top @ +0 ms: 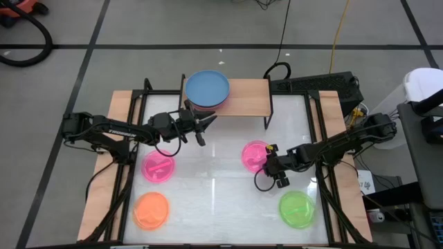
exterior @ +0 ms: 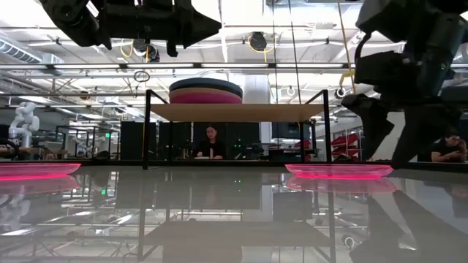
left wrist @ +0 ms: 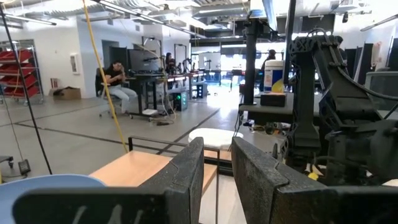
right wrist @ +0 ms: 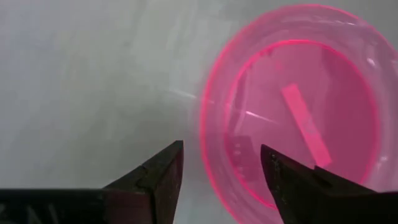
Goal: Place and stack plates onto a shelf
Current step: Put the right pink plate on the shelf
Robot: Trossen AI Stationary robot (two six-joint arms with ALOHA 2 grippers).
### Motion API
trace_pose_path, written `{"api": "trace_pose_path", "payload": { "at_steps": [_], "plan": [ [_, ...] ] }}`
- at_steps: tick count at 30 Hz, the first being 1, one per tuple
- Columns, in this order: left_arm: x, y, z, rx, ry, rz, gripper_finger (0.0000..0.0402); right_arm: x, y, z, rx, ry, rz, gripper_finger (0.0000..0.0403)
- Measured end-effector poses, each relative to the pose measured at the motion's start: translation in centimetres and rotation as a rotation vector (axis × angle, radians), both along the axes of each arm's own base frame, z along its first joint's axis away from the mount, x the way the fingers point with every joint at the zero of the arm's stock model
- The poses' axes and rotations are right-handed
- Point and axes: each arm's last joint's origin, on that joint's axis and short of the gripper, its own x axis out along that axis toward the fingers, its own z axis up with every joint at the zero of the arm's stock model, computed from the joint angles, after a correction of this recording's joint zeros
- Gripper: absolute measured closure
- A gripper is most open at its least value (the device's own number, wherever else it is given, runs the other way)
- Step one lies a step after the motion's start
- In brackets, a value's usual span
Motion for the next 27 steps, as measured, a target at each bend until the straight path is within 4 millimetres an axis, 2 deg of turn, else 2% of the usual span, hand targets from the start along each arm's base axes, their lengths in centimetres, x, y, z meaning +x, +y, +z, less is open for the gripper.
{"api": "trace_pose_path", "payload": {
  "at_steps": [6, 14, 21, 24, 27],
  "plan": [
    [0.0, 0.0, 0.0, 0.0, 0.0, 0.0, 0.0314, -0.7, 0.0, -1.1, -0.068, -0.042, -0.042, 0.0225],
    [0.0, 0.0, 0.0, -0.008, -0.003, -0.001, 0.0314, -1.9, -0.3, -2.7, -0.044, -0.033, -0.113, 0.0291],
    [0.0, 0.0, 0.0, -0.011, -0.004, -0.002, 0.0314, -1.5, -0.2, -2.5, -0.034, -0.072, -0.084, 0.0391],
    [0.0, 0.0, 0.0, -0.022, -0.007, -0.003, 0.0314, -1.3, -0.2, -2.2, -0.041, -0.094, -0.09, 0.0395],
    [0.0, 0.0, 0.0, -0.022, -0.007, -0.003, 0.0314, -0.5, 0.0, -1.2, -0.045, -0.134, -0.057, 0.0401]
  ]
}}
